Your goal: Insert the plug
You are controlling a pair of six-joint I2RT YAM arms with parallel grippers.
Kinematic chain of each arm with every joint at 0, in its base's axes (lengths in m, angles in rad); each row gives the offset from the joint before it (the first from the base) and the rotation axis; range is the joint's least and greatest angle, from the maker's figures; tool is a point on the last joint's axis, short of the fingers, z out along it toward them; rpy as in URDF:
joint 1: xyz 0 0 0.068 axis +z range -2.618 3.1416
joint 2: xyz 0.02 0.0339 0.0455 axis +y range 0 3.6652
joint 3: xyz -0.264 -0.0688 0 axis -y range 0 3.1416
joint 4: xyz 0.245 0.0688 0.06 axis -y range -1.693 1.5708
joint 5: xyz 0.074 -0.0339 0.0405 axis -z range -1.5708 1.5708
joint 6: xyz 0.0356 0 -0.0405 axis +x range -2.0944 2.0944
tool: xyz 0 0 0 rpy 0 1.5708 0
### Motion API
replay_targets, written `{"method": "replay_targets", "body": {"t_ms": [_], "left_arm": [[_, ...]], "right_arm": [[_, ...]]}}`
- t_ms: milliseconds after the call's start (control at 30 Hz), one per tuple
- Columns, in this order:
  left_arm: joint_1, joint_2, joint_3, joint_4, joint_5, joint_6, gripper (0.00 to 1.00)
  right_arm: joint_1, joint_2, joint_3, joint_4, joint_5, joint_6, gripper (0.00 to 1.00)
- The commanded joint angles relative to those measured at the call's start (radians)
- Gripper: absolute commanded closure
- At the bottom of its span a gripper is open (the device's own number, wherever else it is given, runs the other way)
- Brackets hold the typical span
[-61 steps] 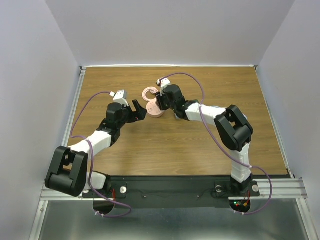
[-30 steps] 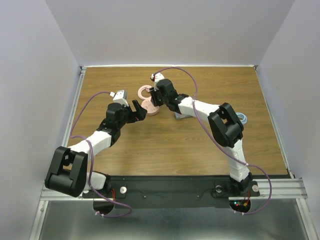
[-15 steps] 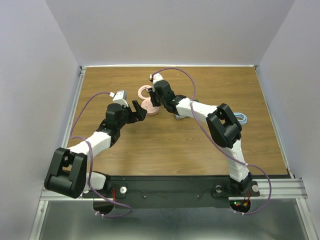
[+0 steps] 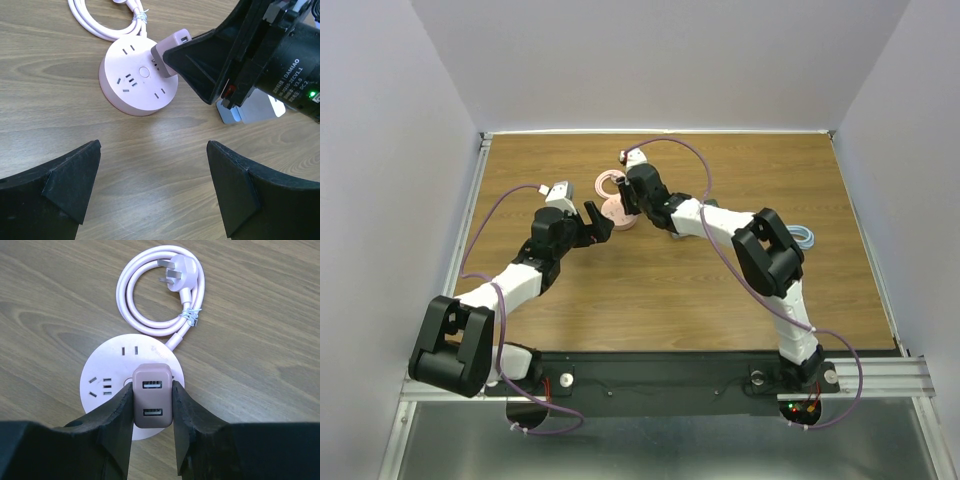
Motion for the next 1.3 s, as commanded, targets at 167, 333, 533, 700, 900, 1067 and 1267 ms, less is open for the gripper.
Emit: {"method": "replay_targets", "body": {"t_ms": [167,333,533,700,900,1067,1267], "left_arm": [[0.008,-0.034,-0.016,0.033,-0.005,0.016,0.01],[0.008,0.023,0.004,0.039,-0.039,0.016,0.01],[0.010,0.120,0.074,0.061,-0.076,0.025,0.01],[0.010,0.251,0.179,0.075,-0.079,0.033,0.03],[0.010,0.373,0.274,0.087,-0.108,0.036,0.05],[0.011,0.465,0.353,0.049,-0.119,0.040,0.10],[0.014,0.514,0.416,-0.027,-0.165,0.080,0.16]], "right_arm": [[0.034,0.205,-0.054,-0.406,-0.030,0.049,1.00],[0.035,0.217,0.022,-0.422,-0.044,0.047,1.00],[0.035,0.216,0.019,-0.439,-0.036,0.041,1.00],[0.034,0.187,-0.033,-0.439,-0.055,0.065,1.00],[0.034,0.116,-0.073,-0.441,-0.064,0.072,1.00],[0.034,0.052,-0.087,-0.441,-0.078,0.072,1.00],[0.035,0.000,-0.087,-0.442,-0.089,0.072,0.99]]}}
